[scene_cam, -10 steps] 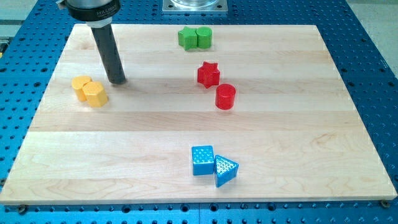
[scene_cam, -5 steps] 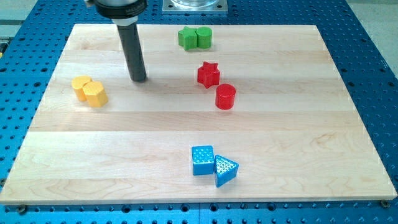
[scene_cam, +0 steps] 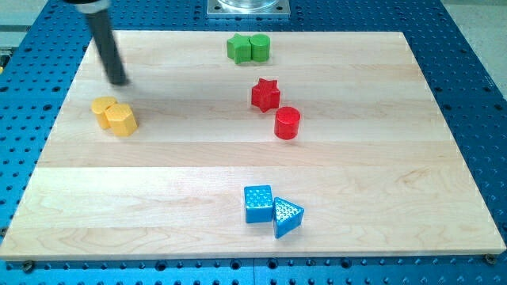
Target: Place the yellow blocks to the top of the blue blocks
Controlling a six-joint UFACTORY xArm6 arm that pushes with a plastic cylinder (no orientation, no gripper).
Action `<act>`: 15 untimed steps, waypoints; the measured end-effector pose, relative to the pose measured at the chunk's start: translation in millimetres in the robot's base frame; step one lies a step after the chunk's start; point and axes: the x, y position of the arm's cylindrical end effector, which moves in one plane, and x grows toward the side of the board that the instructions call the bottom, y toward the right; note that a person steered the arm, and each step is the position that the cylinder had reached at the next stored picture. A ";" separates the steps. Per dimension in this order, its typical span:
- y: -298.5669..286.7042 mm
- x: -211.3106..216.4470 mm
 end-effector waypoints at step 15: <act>62.4 165.6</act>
